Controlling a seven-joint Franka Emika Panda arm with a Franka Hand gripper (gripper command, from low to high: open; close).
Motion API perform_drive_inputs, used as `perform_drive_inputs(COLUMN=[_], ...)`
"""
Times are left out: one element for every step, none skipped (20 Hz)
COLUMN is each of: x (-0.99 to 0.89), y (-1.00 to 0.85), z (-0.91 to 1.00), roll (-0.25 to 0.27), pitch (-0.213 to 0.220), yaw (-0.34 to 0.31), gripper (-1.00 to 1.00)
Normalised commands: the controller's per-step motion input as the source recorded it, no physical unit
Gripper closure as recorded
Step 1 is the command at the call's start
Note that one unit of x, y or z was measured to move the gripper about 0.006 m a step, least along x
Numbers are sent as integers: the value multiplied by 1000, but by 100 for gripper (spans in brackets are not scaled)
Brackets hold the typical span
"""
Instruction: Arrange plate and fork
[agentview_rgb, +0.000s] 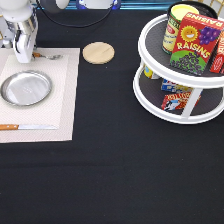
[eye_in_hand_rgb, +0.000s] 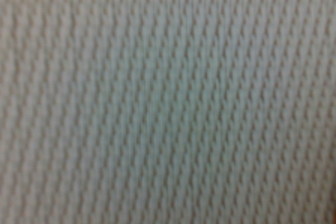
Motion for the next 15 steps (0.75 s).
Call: perform_drive_inputs(x=[-3,0,0,0,0,0,0,57,91,0,0,0,-6,0,0], y=[43,60,94,91,109,71,34,31,0,0,0,0,0,0,0], z=[866,871,980,926,951,966,883,754,594,106,0,0,0,0,0], roll=[0,0,-1,-10,-12,-2,0,-6,0,0,6,0,0,0,0], pitch=[25,9,0,0,0,0,0,0,0,2,0,0,0,0,0], yaw=[28,42,57,72,85,95,96,87,63,15,0,0,0,0,0], gripper=[-100,-100,-100,-100,-100,-100,-100,-100,-100,-100,-100,-100,-100,-100,-100])
